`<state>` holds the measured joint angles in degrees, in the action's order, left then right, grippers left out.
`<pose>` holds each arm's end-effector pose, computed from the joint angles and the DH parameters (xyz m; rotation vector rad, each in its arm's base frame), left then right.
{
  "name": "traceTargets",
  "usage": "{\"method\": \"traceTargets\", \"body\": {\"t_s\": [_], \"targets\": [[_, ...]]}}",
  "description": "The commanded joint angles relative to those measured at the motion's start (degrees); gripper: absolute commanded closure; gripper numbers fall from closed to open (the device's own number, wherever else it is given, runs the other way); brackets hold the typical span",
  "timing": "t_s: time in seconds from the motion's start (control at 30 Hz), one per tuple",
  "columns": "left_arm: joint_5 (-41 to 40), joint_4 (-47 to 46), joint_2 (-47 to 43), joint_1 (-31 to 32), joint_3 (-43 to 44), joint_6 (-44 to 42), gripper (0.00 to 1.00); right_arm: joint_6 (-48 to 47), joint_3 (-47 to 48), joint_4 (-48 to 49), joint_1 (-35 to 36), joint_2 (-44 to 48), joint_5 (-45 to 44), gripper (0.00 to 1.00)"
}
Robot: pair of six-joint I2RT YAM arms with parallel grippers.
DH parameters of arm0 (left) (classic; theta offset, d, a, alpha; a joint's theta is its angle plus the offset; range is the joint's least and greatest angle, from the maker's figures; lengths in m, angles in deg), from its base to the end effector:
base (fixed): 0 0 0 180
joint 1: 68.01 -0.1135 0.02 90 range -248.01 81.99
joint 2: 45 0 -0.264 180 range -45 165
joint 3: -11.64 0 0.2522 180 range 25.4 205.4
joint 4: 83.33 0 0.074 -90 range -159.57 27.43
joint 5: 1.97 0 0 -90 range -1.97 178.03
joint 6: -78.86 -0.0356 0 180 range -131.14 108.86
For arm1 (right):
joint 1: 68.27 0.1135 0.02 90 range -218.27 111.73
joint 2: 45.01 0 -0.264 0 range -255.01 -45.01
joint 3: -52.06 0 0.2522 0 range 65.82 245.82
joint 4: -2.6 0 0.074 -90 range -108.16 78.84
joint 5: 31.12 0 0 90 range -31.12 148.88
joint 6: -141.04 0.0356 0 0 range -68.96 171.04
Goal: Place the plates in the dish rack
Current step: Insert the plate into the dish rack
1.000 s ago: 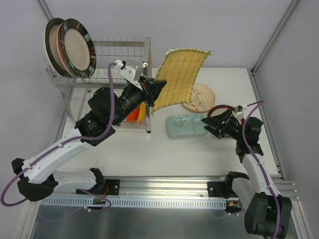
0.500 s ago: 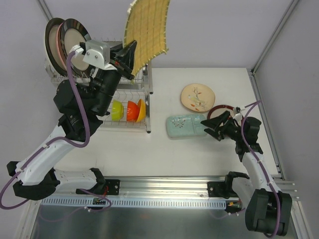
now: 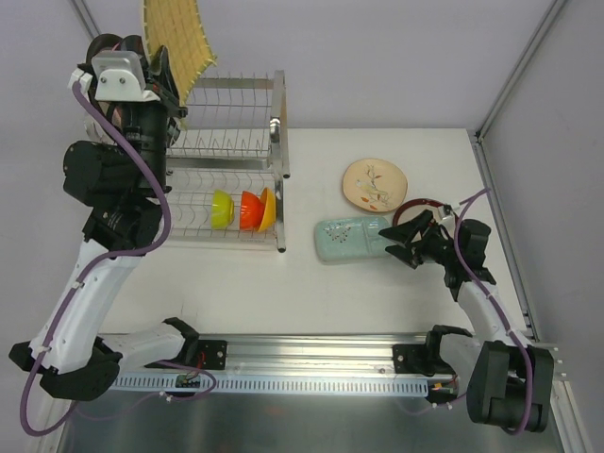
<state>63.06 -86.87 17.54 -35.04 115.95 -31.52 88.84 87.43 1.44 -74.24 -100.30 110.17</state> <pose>0.1433 -0.0751 0.5913 -0.0248 0.8702 -0.0358 0.1984 0.0072 0.2100 0.1265 1.9825 1.2262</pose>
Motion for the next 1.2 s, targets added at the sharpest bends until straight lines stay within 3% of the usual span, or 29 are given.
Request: {"method": "traceTargets", "body": {"t_s": [0.0,0.17,0.33,0.67,1.17], "targets": [[3.3,-2.8,-1.1,-3.2,4.2,-1.3,1.0,-1.0,2.7,2.4,0.4,-1.0,0.9,0.09],[6.1,-0.6,-0.8,-7.9,3.3,-3.1,1.0,-1.2,2.7,2.5,0.4,-2.6,1.1,0.09],[9.7,-0.1,0.3,-16.4,1.3,2.3,1.0,-1.8,2.7,2.3,0.4,-3.7,1.2,0.1],[14.2,-3.0,3.4,-23.6,-1.2,5.1,1.0,-2.7,3.4,2.0,0.4,-6.0,1.3,0.1],[17.7,-6.8,7.9,-26.6,-3.2,5.9,1.0,-3.4,3.6,1.6,0.5,-6.9,1.3,0.1]]}}
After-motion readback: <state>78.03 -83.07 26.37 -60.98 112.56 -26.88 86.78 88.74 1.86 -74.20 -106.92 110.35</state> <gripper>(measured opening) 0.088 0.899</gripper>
